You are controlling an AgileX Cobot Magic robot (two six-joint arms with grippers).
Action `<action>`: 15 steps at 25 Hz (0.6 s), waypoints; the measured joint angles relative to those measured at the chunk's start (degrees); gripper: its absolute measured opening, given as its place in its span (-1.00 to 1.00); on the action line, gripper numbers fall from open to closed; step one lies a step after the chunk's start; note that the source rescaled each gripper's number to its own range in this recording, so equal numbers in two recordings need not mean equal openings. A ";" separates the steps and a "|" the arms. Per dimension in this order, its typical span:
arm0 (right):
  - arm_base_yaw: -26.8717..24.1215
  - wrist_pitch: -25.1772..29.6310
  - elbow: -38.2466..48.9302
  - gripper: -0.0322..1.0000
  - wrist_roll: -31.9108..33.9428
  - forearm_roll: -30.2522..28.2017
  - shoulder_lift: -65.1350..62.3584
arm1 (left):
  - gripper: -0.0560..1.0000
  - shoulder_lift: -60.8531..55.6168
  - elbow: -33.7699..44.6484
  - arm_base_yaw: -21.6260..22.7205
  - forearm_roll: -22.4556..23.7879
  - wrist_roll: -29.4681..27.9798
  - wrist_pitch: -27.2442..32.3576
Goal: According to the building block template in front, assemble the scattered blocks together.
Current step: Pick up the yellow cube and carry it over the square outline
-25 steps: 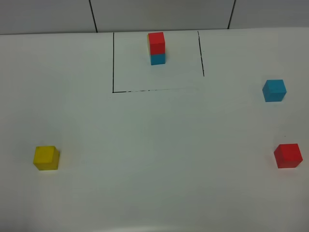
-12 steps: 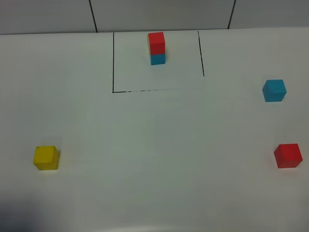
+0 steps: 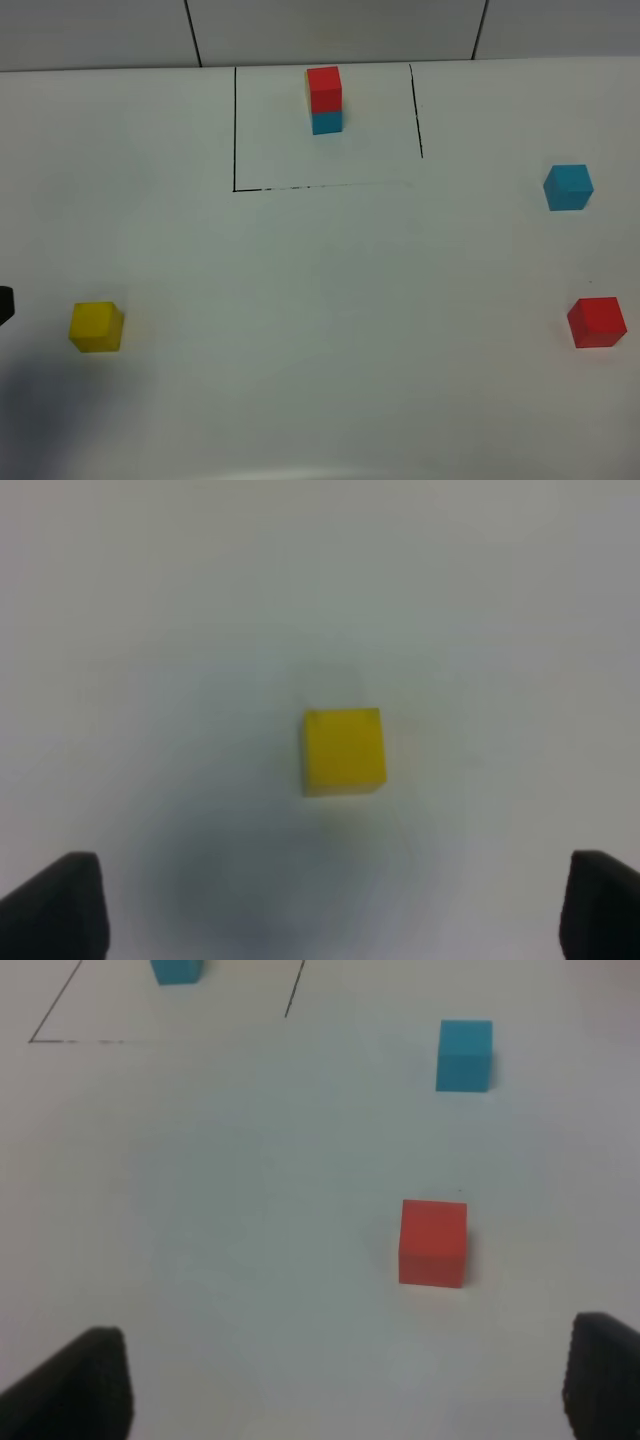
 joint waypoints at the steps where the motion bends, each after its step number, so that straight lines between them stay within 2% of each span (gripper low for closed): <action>1: 0.00 0.00 0.00 0.52 0.00 0.00 0.00 | 1.00 1.77 -0.16 0.00 -0.06 0.07 -0.51; 12: 0.00 0.00 0.00 0.52 -0.33 0.07 0.00 | 0.99 26.70 -2.01 -0.17 -1.92 0.63 -5.29; 15: 0.00 0.00 0.00 0.52 -0.33 0.17 0.00 | 0.99 32.85 -5.45 -2.49 -1.13 0.41 -4.30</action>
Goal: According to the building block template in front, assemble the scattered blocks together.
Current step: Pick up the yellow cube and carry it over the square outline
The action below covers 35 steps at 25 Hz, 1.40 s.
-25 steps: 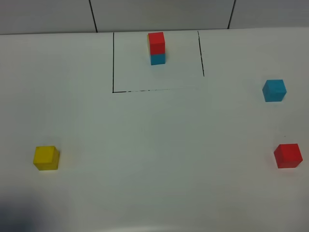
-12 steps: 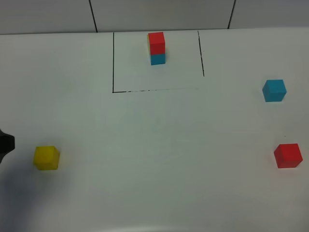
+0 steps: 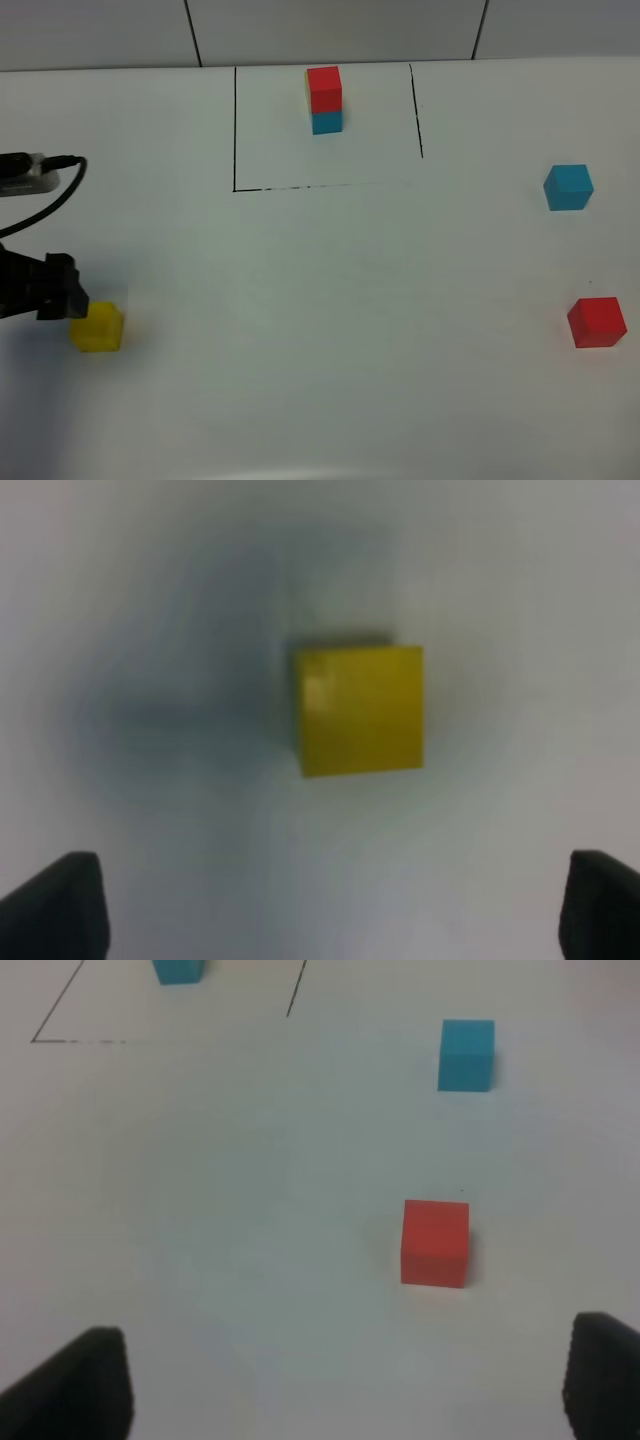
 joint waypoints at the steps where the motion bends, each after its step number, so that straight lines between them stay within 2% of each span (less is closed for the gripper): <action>1: 0.00 0.00 0.00 0.52 0.33 0.00 0.00 | 0.98 1.64 -1.14 -1.32 0.54 -0.59 0.31; 5: 0.00 0.00 0.00 0.52 0.00 0.00 0.00 | 0.97 6.54 -4.28 -5.60 4.73 -7.55 0.75; 9: 0.00 0.00 0.00 0.52 0.41 0.00 0.00 | 0.97 9.89 -4.90 -6.22 6.22 -11.53 1.14; 30: 0.00 0.00 0.00 0.52 0.32 0.00 0.00 | 0.93 23.79 -4.90 -6.22 6.22 -12.38 -5.56; 33: 0.00 0.00 0.00 0.52 0.00 0.00 0.00 | 0.76 23.86 -4.90 -6.22 6.22 -12.38 -6.13; 35: 0.00 0.00 0.00 0.52 0.32 0.00 0.00 | 0.43 23.99 -4.90 -6.22 6.22 -12.38 -6.13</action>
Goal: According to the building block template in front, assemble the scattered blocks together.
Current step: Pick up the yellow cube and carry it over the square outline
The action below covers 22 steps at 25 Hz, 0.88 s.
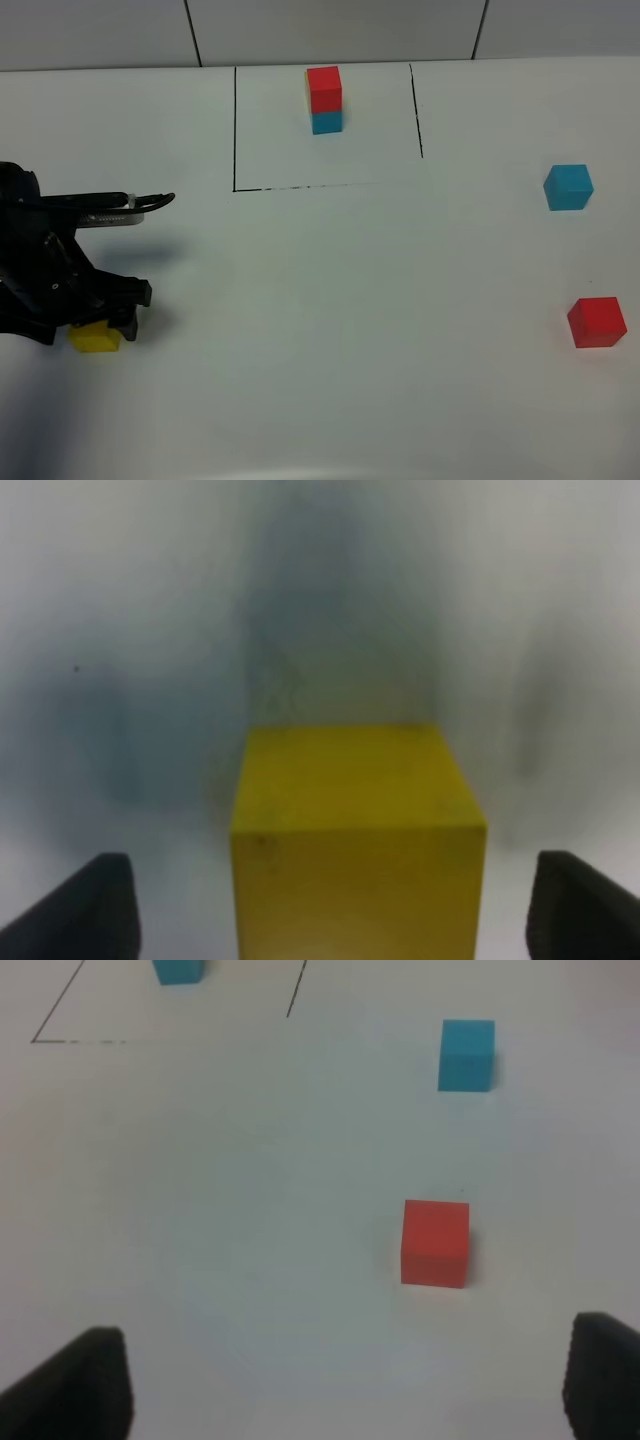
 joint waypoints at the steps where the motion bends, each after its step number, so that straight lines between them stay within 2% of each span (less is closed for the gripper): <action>1: 0.00 0.00 0.00 0.52 0.13 0.00 0.00 | 0.23 -0.01 0.00 0.00 0.00 0.00 0.00; 2: 0.00 0.00 0.00 0.52 0.13 0.00 0.00 | -0.04 -0.01 0.00 0.00 0.00 0.00 0.00; 4: 0.00 0.00 0.00 0.52 0.13 0.00 0.00 | -0.71 0.06 0.00 0.00 0.00 0.00 0.00; 5: 0.00 0.00 0.00 0.52 0.13 0.00 0.00 | -0.89 0.06 -0.05 0.00 0.00 0.00 0.00; 9: 0.00 0.00 0.00 0.52 0.13 0.00 0.00 | -0.87 0.13 -1.25 0.00 0.34 4.39 0.96; 14: 0.00 0.00 0.00 0.52 0.08 0.00 0.00 | -0.87 0.13 -7.90 -0.63 -0.94 13.46 7.46; 19: 0.00 0.00 0.00 0.52 0.08 0.00 0.00 | -0.87 1.83 -17.63 -5.37 -1.80 27.93 16.59; 22: 0.00 0.00 0.00 0.52 0.08 0.00 0.00 | -0.87 4.81 -24.03 -8.56 -1.87 31.15 20.03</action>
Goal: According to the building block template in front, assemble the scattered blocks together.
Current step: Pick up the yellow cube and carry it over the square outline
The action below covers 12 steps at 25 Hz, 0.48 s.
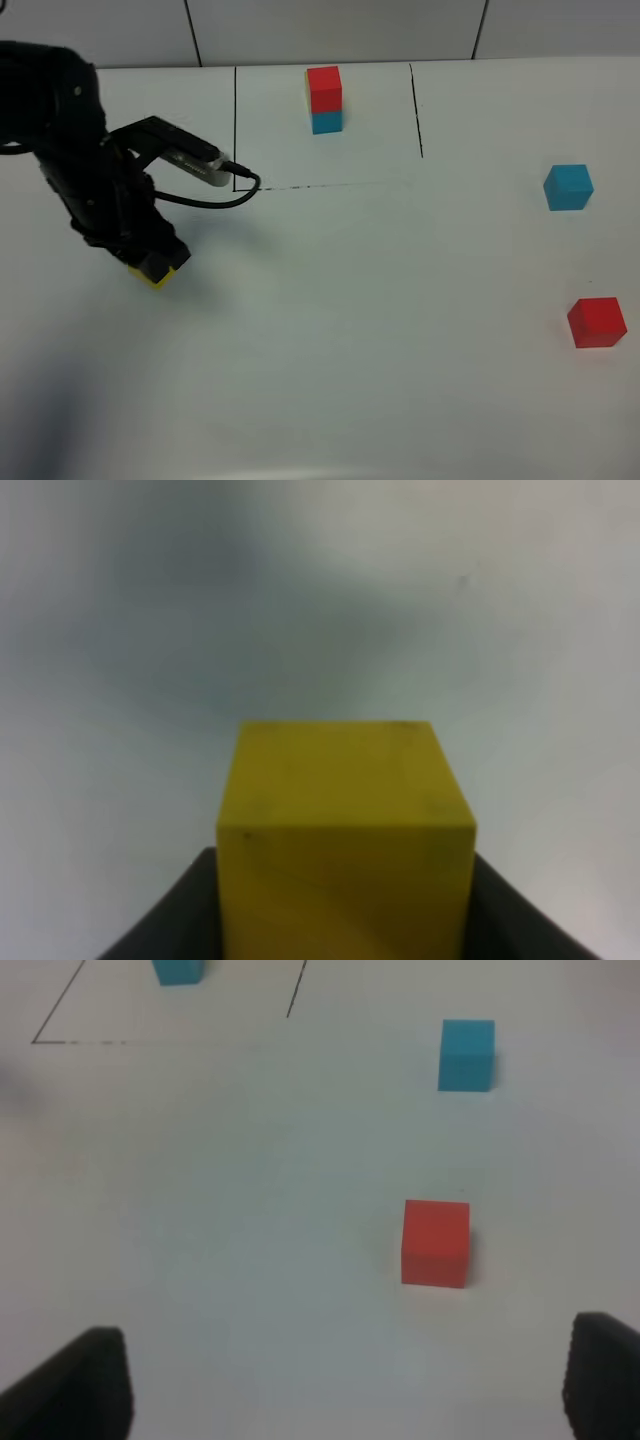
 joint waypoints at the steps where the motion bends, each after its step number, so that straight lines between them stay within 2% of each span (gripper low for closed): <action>1: 0.00 0.00 0.00 0.52 0.00 0.00 0.00 | -0.87 1.04 -2.29 -1.19 0.00 0.60 0.83; 7: 0.00 0.00 0.00 0.52 0.00 0.00 0.00 | -0.87 8.81 -15.46 -7.57 1.55 6.46 7.10; 12: 0.00 0.00 0.00 0.52 0.00 0.00 0.00 | -0.87 14.52 -24.21 -10.92 3.73 11.60 11.12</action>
